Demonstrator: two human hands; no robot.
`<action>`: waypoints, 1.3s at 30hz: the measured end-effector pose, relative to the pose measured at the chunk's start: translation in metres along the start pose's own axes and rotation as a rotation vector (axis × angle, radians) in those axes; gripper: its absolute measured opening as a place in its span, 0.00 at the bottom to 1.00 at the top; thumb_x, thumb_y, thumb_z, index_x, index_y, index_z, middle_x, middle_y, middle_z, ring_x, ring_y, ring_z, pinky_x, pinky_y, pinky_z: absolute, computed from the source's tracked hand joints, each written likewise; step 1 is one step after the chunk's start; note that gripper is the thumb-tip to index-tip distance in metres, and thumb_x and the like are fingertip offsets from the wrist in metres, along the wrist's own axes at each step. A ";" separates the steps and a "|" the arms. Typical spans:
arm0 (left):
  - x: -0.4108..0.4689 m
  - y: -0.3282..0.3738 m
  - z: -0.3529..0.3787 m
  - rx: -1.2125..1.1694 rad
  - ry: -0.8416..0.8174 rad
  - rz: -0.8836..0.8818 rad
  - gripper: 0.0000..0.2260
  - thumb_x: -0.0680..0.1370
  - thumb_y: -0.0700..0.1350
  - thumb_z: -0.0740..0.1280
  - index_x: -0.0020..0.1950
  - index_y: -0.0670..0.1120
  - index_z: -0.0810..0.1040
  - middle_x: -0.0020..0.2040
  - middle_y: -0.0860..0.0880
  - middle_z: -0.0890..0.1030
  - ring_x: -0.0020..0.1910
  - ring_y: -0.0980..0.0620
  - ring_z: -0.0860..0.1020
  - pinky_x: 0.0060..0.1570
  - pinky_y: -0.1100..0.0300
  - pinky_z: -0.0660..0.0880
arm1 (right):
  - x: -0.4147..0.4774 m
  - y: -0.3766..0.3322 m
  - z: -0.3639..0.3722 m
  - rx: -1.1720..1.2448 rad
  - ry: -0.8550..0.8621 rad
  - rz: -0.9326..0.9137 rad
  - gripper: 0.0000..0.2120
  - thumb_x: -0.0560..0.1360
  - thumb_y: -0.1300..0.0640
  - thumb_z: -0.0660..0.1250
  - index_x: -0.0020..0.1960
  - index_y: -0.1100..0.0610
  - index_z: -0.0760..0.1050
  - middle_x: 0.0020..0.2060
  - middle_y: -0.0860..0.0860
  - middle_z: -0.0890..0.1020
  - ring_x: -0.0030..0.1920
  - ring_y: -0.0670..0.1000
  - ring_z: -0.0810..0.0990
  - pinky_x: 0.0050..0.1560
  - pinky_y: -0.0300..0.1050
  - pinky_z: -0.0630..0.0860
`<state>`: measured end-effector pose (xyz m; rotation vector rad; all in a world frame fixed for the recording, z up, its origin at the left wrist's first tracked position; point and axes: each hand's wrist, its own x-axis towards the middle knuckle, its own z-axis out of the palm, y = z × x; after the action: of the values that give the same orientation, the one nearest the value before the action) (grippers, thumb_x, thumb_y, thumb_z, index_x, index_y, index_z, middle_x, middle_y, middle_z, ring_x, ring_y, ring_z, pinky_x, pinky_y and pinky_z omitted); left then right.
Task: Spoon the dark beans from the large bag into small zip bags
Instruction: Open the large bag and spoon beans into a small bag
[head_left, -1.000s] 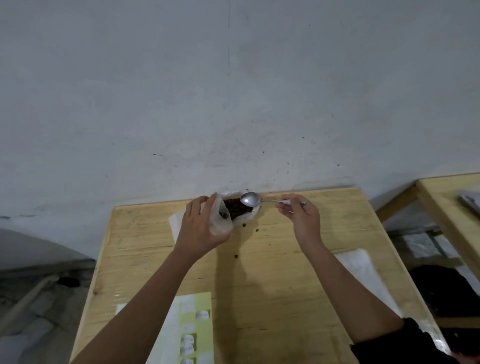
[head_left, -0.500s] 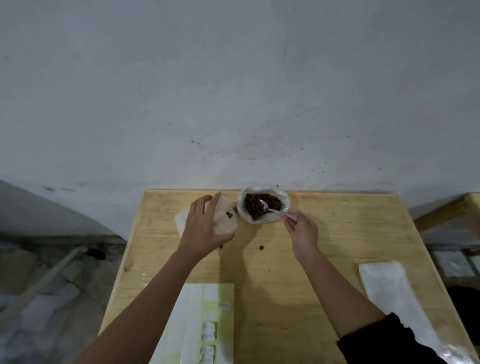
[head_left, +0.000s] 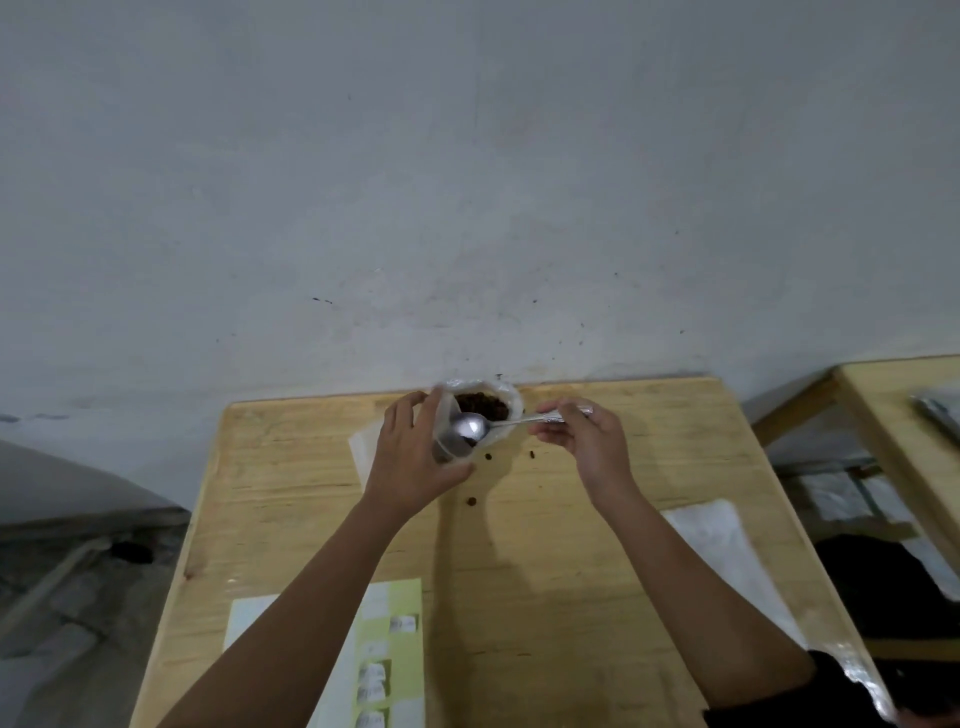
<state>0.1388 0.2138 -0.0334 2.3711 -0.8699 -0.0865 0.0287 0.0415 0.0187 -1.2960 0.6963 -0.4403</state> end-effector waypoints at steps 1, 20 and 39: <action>0.000 0.002 0.001 -0.006 -0.007 0.002 0.43 0.61 0.62 0.67 0.73 0.47 0.61 0.65 0.43 0.67 0.64 0.49 0.60 0.63 0.55 0.63 | 0.000 -0.001 -0.002 0.004 0.012 -0.023 0.13 0.80 0.64 0.57 0.42 0.64 0.78 0.37 0.56 0.82 0.33 0.50 0.83 0.36 0.37 0.79; -0.011 -0.003 -0.004 -0.069 0.015 -0.013 0.43 0.64 0.57 0.73 0.74 0.46 0.61 0.66 0.45 0.65 0.66 0.48 0.61 0.64 0.53 0.64 | 0.012 0.051 -0.005 0.082 0.304 0.202 0.11 0.80 0.62 0.57 0.52 0.67 0.76 0.48 0.62 0.80 0.48 0.56 0.81 0.44 0.38 0.79; -0.008 -0.007 -0.010 0.047 0.045 -0.084 0.42 0.61 0.62 0.65 0.70 0.40 0.66 0.62 0.39 0.71 0.61 0.39 0.68 0.61 0.48 0.67 | -0.003 0.002 0.006 0.162 0.095 0.112 0.14 0.79 0.65 0.58 0.38 0.63 0.77 0.30 0.52 0.83 0.32 0.49 0.83 0.35 0.36 0.78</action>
<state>0.1389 0.2279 -0.0303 2.4438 -0.7583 -0.0462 0.0302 0.0484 0.0187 -1.0833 0.7925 -0.4595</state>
